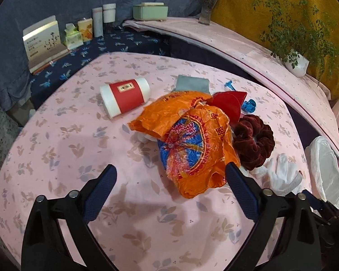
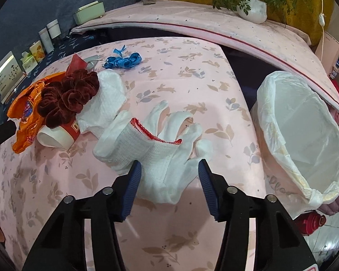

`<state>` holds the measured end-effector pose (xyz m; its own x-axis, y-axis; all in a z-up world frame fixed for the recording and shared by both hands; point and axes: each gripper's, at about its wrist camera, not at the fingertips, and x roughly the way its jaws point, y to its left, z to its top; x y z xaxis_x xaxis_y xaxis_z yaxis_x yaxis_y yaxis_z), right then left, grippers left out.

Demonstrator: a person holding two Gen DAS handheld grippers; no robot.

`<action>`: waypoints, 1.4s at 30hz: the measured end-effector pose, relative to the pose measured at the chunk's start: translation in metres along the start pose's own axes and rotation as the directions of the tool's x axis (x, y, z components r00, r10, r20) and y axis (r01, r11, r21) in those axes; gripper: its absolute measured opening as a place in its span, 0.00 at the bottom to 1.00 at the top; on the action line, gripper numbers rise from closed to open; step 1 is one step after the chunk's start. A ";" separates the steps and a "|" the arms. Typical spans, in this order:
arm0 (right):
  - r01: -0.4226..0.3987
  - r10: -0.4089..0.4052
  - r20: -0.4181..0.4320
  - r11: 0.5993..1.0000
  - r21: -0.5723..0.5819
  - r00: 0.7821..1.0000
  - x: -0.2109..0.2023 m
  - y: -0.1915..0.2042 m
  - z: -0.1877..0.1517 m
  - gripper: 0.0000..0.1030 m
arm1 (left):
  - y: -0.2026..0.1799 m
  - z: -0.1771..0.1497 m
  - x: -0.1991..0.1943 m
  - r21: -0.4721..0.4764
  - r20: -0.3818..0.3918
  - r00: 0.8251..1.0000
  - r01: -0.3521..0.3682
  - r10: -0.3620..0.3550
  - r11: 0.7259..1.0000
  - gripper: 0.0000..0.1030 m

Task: Collect trash
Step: 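Grasp the white glove with the right tool while the left tool grasps the orange plastic bag, then carry both items over the white trash bin and open both tools to drop them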

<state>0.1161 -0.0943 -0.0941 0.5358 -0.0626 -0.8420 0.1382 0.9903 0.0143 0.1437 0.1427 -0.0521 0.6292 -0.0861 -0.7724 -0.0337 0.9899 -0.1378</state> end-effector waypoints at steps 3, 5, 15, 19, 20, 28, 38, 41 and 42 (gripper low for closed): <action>0.011 -0.012 -0.007 1.000 -0.012 1.000 0.006 0.003 -0.001 0.43 | -0.003 -0.002 0.005 -0.011 -0.012 0.999 0.033 -0.033 0.999 0.85; 0.011 -0.011 -0.005 1.000 -0.018 1.000 0.007 0.005 -0.003 0.40 | -0.007 -0.003 0.004 -0.003 -0.009 0.999 0.051 -0.051 0.999 0.85; -0.021 0.021 -0.006 1.000 -0.019 1.000 0.004 0.009 -0.003 0.14 | -0.025 -0.005 0.013 0.021 -0.052 0.992 0.119 -0.118 0.993 0.53; -0.038 0.037 -0.011 0.999 -0.014 0.999 -0.001 0.006 -0.005 0.10 | -0.026 -0.006 0.014 0.022 -0.068 0.989 0.134 -0.133 0.991 0.21; -0.041 0.041 -0.011 0.999 -0.012 0.999 -0.003 0.005 -0.007 0.09 | -0.026 -0.006 0.012 0.023 -0.065 0.989 0.135 -0.133 0.991 0.20; -0.049 0.049 0.029 0.999 -0.015 0.998 -0.037 0.003 -0.011 0.08 | -0.038 -0.006 -0.024 0.060 -0.003 0.987 0.160 -0.160 0.985 0.12; -0.050 0.049 0.114 0.999 0.011 0.992 -0.090 -0.019 -0.012 0.08 | -0.084 -0.008 -0.074 0.135 0.046 0.968 0.238 -0.246 0.962 0.11; -0.047 0.041 0.155 0.998 0.033 0.987 -0.107 -0.033 -0.011 0.08 | -0.107 -0.008 -0.083 0.167 0.041 0.957 0.278 -0.288 0.946 0.11; -0.042 0.035 0.169 0.998 0.043 0.985 -0.112 -0.039 -0.010 0.08 | -0.112 -0.009 -0.085 0.178 0.041 0.954 0.284 -0.296 0.942 0.11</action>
<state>0.0421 -0.1248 -0.0057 0.6731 -0.0484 -0.7380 0.1507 0.9859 0.0728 0.0871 0.0377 0.0237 0.6425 -0.3702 -0.6709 0.2855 0.9282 -0.2388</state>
